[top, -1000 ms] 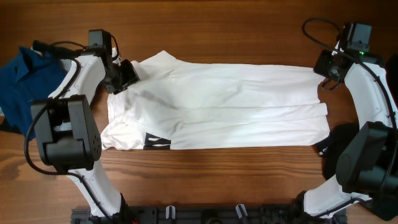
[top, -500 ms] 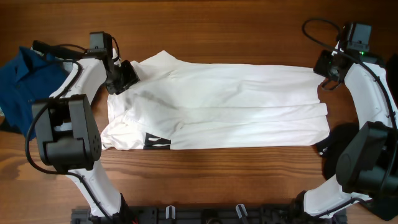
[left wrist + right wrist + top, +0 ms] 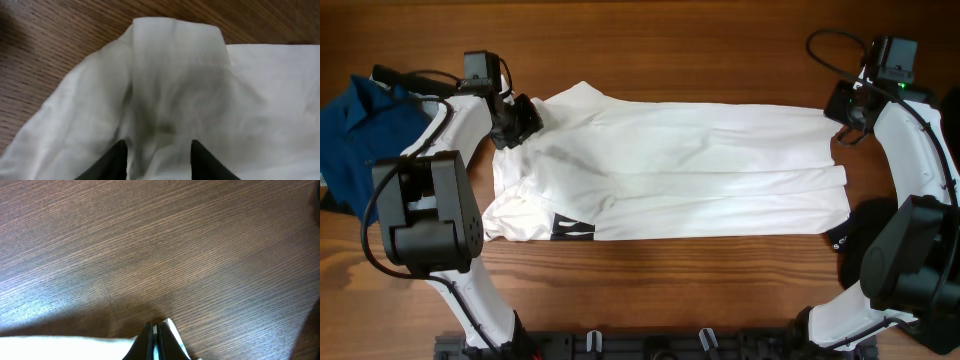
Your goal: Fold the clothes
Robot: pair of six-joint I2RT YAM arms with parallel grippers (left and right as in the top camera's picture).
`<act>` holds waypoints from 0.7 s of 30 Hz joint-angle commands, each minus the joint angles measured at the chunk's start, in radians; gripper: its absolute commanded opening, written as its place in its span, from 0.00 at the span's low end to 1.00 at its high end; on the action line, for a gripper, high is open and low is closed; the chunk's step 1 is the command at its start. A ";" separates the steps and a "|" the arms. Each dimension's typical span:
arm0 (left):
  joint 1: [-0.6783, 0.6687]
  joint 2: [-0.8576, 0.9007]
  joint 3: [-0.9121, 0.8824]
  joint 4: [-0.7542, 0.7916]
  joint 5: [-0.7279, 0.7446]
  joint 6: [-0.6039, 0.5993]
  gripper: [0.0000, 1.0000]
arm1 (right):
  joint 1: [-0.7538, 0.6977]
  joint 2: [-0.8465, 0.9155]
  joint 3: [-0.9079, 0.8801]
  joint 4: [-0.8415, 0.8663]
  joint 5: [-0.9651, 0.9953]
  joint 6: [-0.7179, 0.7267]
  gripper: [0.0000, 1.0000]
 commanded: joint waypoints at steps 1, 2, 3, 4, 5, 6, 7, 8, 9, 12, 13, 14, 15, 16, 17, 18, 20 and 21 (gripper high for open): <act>0.006 0.023 -0.008 -0.011 -0.013 0.001 0.41 | -0.005 -0.026 -0.003 -0.001 -0.001 0.015 0.04; 0.005 0.023 -0.008 -0.011 -0.013 0.001 0.41 | -0.005 -0.026 -0.003 -0.001 -0.001 0.015 0.04; 0.005 0.023 -0.008 -0.010 -0.013 0.001 0.41 | -0.005 -0.026 -0.003 -0.002 0.000 0.014 0.04; 0.005 0.026 -0.008 -0.010 -0.013 0.001 0.41 | -0.005 -0.026 -0.003 -0.002 0.003 0.015 0.04; 0.005 0.030 -0.008 -0.010 -0.013 0.001 0.40 | -0.005 -0.026 -0.003 -0.002 0.003 0.015 0.04; 0.005 0.037 -0.008 -0.010 -0.012 0.001 0.38 | -0.005 -0.026 -0.003 -0.001 0.002 0.015 0.04; 0.005 0.046 -0.008 -0.010 -0.009 0.001 0.32 | -0.005 -0.026 -0.003 -0.002 0.002 0.015 0.04; 0.005 0.053 -0.008 -0.010 -0.008 0.001 0.28 | -0.005 -0.026 -0.003 -0.002 0.002 0.015 0.04; 0.005 0.055 -0.008 -0.007 -0.009 0.001 0.23 | -0.005 -0.026 -0.003 -0.002 0.003 0.015 0.04; 0.006 0.050 -0.005 0.009 -0.009 0.002 0.16 | -0.005 -0.026 -0.003 -0.002 0.003 0.015 0.04; 0.006 0.046 -0.002 0.010 -0.009 0.002 0.16 | -0.005 -0.026 -0.003 -0.002 0.003 0.014 0.04; 0.008 0.036 0.003 0.009 -0.009 0.006 0.14 | -0.005 -0.026 -0.003 -0.002 0.003 0.015 0.04; 0.008 0.030 0.005 0.010 -0.010 0.006 0.13 | -0.005 -0.026 -0.003 -0.001 0.003 0.015 0.04; 0.008 0.022 0.012 0.010 -0.010 0.006 0.06 | -0.005 -0.026 -0.003 -0.001 0.003 0.014 0.04; 0.008 0.017 0.018 0.009 -0.010 0.006 0.04 | -0.005 -0.026 -0.003 -0.001 0.003 0.015 0.04; 0.008 0.011 0.026 0.008 -0.009 0.005 0.04 | -0.005 -0.026 -0.003 -0.001 0.003 0.015 0.04; 0.008 0.001 0.031 0.009 -0.009 0.005 0.04 | -0.005 -0.026 -0.003 -0.001 0.003 0.014 0.04; 0.008 -0.008 0.031 0.008 -0.009 0.005 0.04 | -0.005 -0.026 -0.003 -0.001 0.003 0.015 0.04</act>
